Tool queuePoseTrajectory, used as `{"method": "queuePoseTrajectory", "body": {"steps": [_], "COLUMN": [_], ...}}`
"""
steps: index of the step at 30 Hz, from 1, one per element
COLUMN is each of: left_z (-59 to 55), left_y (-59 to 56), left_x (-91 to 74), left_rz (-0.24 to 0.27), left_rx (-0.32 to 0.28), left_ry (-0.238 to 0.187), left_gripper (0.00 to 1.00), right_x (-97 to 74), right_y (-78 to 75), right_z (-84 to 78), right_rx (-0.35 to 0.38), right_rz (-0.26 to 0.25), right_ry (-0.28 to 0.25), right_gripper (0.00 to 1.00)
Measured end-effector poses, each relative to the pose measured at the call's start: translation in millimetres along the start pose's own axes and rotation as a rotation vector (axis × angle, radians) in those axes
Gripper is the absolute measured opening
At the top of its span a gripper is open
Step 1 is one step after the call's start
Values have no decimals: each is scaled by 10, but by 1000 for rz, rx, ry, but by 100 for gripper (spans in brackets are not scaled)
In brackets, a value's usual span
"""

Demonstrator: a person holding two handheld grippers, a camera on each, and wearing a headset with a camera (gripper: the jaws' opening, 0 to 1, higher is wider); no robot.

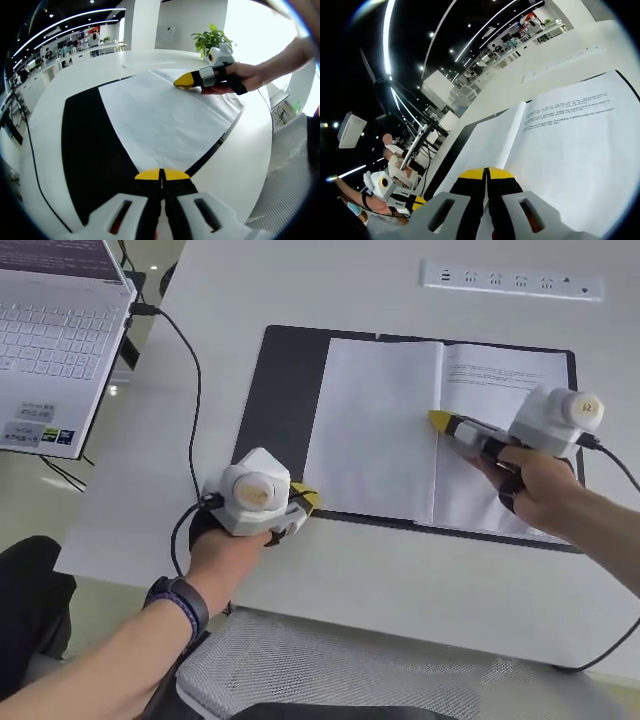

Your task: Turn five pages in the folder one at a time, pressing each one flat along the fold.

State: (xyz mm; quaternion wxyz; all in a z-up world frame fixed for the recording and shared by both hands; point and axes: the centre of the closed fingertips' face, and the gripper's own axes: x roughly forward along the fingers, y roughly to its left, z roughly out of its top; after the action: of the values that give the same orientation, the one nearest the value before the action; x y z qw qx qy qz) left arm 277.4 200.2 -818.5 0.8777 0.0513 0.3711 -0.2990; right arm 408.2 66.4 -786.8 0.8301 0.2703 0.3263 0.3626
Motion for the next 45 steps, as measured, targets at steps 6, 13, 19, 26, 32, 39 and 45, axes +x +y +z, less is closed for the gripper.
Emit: {"method": "queuePoseTrajectory", "body": {"steps": [6,13,19,26,32,39,45], "left_z": [9,11,8,11,26,66,77], "left_y": [-2,2,9,5,-3,-56,-66], "left_x": [-4,-5,4,-2,-24,-84,-99], "left_rz": [6,9,8,4,7,13,11], "left_rx": [-2,-18,-20,-28,-84,-75,-83], "left_ry": [-4,-17,-20,-25,-38,-38,-40], "left_gripper": [0,0,0,0,0,0,0], "right_x": [62,197,318,380,467,579,653], "right_y": [-31,-103,-196,-267,-400,-602,-728], "right_z": [52,163,323,520,645,842,935], "right_rx": [-11,21,38,135,183,202,214], "right_rz": [-11,-32,-52,-86,-111,-157,-178], "right_ry": [4,2,-38,-121,-172,-250,-292], "right_gripper": [0,0,0,0,0,0,0]}}
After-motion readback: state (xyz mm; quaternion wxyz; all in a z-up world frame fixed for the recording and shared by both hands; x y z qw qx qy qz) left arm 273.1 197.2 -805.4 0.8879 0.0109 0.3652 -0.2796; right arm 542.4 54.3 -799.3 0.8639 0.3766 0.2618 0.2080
